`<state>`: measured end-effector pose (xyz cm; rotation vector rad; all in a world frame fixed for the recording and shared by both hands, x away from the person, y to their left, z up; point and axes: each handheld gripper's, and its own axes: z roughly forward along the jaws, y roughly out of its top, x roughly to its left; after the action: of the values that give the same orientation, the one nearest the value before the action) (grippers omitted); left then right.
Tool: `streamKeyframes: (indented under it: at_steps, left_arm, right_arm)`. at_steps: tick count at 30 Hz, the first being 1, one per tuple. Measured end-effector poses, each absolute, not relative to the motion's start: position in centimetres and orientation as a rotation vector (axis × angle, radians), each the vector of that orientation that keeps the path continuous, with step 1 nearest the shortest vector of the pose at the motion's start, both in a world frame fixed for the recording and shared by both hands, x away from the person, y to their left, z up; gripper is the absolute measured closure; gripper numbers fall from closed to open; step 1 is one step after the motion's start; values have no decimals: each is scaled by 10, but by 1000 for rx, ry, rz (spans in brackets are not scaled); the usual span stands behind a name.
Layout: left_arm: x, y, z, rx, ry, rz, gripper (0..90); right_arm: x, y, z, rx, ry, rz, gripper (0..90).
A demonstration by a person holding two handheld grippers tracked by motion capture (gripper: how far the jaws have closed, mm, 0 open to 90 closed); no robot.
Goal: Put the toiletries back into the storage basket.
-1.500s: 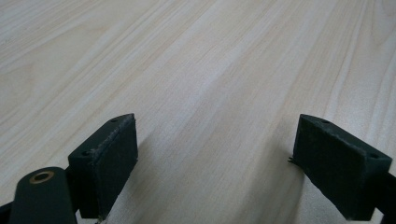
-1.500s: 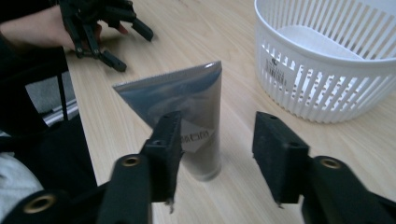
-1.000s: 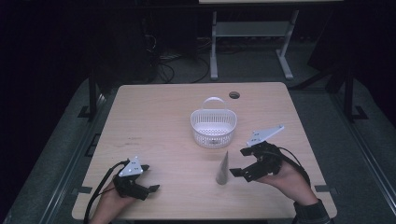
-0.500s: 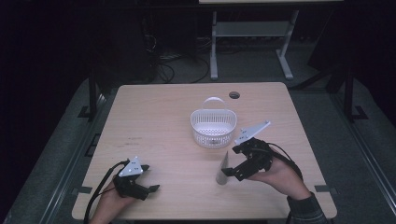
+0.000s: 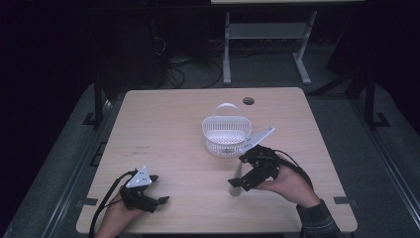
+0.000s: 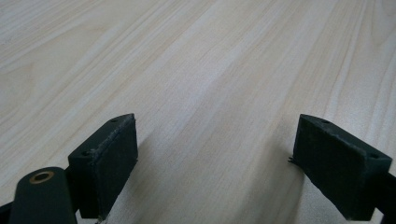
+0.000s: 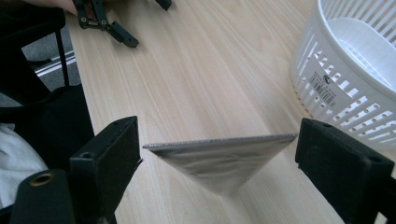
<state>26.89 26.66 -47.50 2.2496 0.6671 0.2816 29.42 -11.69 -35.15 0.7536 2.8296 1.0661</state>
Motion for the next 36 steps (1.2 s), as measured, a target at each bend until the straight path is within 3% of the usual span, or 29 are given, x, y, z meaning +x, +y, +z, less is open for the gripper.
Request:
streamKeyframes:
  at_steps: [8, 18, 36]
  left_arm:
    - [269, 267, -475, 2250, 667, 281, 129]
    - [269, 267, -475, 2250, 667, 281, 129]
    - [269, 267, -475, 2251, 666, 280, 128]
  right_arm:
    - [297, -112, -352, 733, 2841, 1055, 152]
    - [295, -113, -351, 719, 2836, 1051, 291]
    - [294, -118, -347, 716, 2828, 1033, 299]
